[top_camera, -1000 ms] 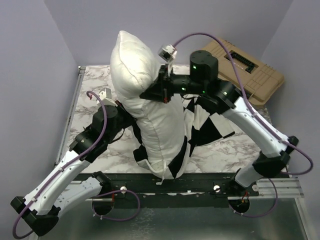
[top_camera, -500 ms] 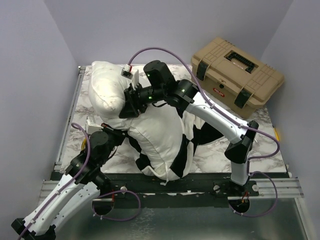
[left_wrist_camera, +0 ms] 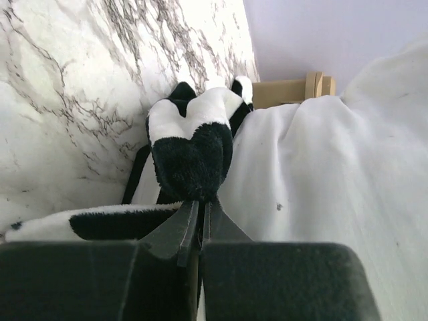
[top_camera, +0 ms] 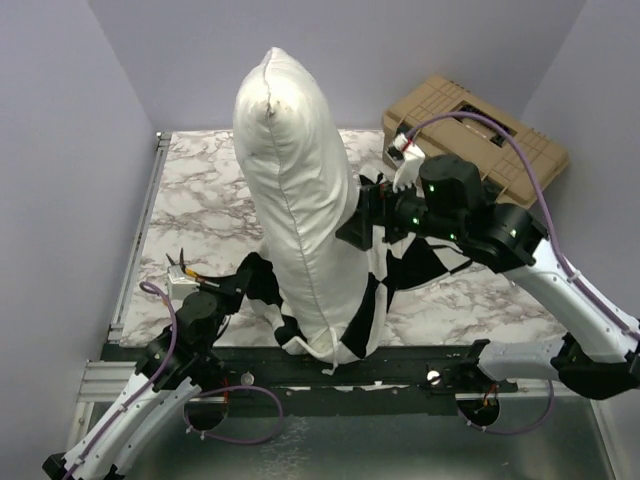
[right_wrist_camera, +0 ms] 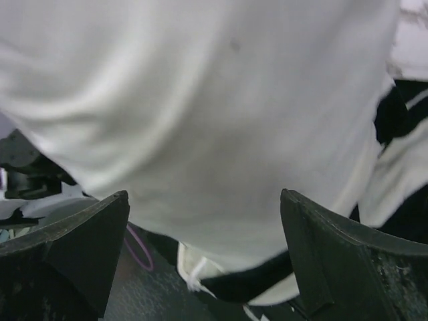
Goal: Put the pillow into the pillowcase
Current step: Stuff the pillow into the pillowcase.
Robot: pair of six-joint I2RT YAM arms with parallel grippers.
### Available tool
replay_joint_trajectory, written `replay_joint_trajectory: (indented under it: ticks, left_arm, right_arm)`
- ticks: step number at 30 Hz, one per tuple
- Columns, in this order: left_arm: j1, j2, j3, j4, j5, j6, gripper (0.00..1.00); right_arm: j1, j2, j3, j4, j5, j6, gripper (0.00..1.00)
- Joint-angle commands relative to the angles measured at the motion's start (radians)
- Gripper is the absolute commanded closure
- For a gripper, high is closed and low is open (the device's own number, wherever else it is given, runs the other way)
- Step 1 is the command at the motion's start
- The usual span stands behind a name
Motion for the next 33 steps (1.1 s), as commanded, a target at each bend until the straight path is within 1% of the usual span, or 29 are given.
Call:
replay_joint_trajectory:
  ticks: [1, 4, 7, 8, 9, 12, 13, 15, 16, 17, 18, 19, 20, 21, 23, 26, 30, 33]
  left_arm:
    - [-0.003, -0.055, -0.027, -0.009, -0.087, 0.028, 1.00]
    - [-0.003, -0.044, -0.019, -0.007, -0.122, 0.082, 1.00]
    - [-0.003, -0.025, -0.004, -0.005, -0.125, 0.124, 1.00]
    - [-0.003, -0.021, -0.002, -0.003, -0.120, 0.127, 1.00]
    - [-0.002, -0.015, -0.001, -0.001, -0.111, 0.127, 1.00]
    - [-0.003, -0.003, 0.005, 0.026, -0.080, 0.125, 1.00]
    - [-0.002, 0.003, 0.006, 0.037, -0.066, 0.124, 1.00]
    - [-0.003, 0.018, 0.011, 0.058, -0.044, 0.123, 1.00]
    - [-0.002, 0.029, 0.016, 0.064, -0.034, 0.123, 1.00]
    - [-0.002, 0.043, 0.024, 0.071, -0.024, 0.127, 1.00]
    - [-0.003, 0.058, 0.032, 0.074, -0.018, 0.131, 1.00]
    - [-0.003, 0.074, 0.040, 0.075, -0.013, 0.133, 1.00]
    - [-0.003, 0.091, 0.047, 0.081, -0.009, 0.128, 1.00]
    - [-0.004, 0.107, 0.050, 0.090, -0.003, 0.119, 1.00]
    - [-0.002, 0.140, 0.047, 0.130, 0.007, 0.114, 1.00]
    - [-0.003, 0.192, 0.025, 0.220, 0.012, 0.101, 1.00]
    - [-0.004, 0.299, -0.021, 0.390, 0.023, 0.062, 1.00]
    - [-0.006, 0.422, -0.027, 0.518, 0.062, 0.049, 1.00]
  right_arm:
    - [-0.005, -0.085, -0.207, -0.069, 0.120, 0.095, 0.00]
    - [-0.016, -0.135, -0.347, -0.089, 0.158, 0.152, 0.00]
    - [-0.028, -0.166, -0.526, 0.024, 0.075, 0.222, 0.00]
    - [-0.029, -0.162, -0.596, 0.071, 0.040, 0.245, 0.01]
    - [-0.030, -0.144, -0.632, 0.104, 0.027, 0.267, 0.01]
    - [-0.031, -0.051, -0.664, 0.215, 0.000, 0.276, 0.06]
    - [-0.032, -0.019, -0.650, 0.258, -0.012, 0.258, 0.12]
    - [-0.032, 0.060, -0.577, 0.286, 0.011, 0.208, 0.26]
    - [-0.034, 0.102, -0.519, 0.275, 0.035, 0.171, 0.37]
    - [-0.037, 0.150, -0.454, 0.251, 0.063, 0.139, 0.52]
    - [-0.038, 0.191, -0.389, 0.235, 0.091, 0.090, 0.69]
    - [-0.040, 0.231, -0.336, 0.228, 0.123, 0.056, 0.85]
    - [-0.042, 0.267, -0.284, 0.222, 0.147, 0.025, 0.98]
    - [-0.045, 0.298, -0.240, 0.223, 0.161, -0.012, 1.00]
    - [-0.057, 0.371, -0.154, 0.217, 0.163, -0.064, 1.00]
    - [-0.069, 0.434, -0.059, 0.239, 0.173, -0.142, 1.00]
    - [-0.098, 0.525, 0.089, 0.215, 0.196, -0.209, 1.00]
    - [-0.125, 0.558, 0.147, 0.234, 0.245, -0.258, 1.00]
